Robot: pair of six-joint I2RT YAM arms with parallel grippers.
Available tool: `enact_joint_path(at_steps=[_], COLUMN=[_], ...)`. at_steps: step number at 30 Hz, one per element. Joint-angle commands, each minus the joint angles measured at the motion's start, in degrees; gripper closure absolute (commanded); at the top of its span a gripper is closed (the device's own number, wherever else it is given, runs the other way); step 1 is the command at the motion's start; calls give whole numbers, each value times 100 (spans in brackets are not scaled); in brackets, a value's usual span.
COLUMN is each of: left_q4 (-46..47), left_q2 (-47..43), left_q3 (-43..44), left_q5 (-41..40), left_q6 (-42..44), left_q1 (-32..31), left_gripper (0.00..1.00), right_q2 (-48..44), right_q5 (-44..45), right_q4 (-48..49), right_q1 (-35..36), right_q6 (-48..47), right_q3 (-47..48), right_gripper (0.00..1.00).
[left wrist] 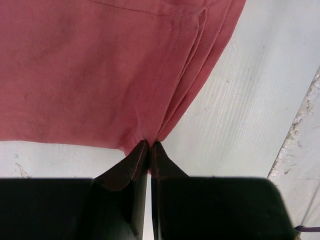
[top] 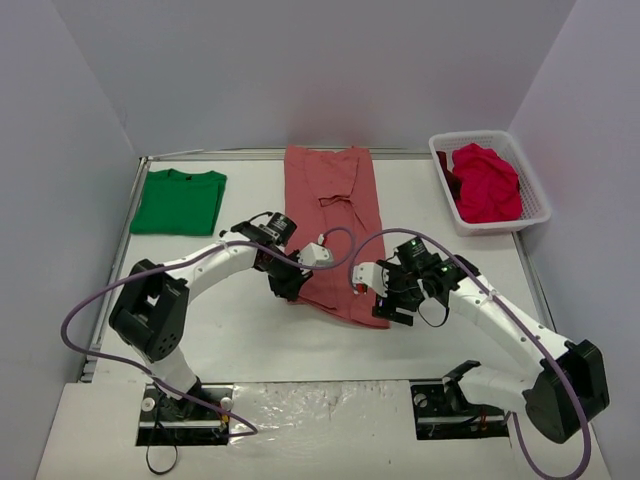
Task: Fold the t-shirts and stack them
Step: Grab the bottom of the folded rectangular tshirt with both arms
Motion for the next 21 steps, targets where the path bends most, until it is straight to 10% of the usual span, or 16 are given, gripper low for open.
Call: enact_joint_path(at_steps=[1,21], left_q4=[-167,-246], left_q2=[54,168], left_q3=[296,244], left_q5=[254,404], left_q6=[-65,-21], left_q1=[99,310], left_gripper=[98,98], right_q2=[134,1400], right_q5=[356,523], right_q4=[220,1012], right_q1=[214,900], right_q6=[-96,115], right_q3=[-163,-559], right_gripper=[29,43])
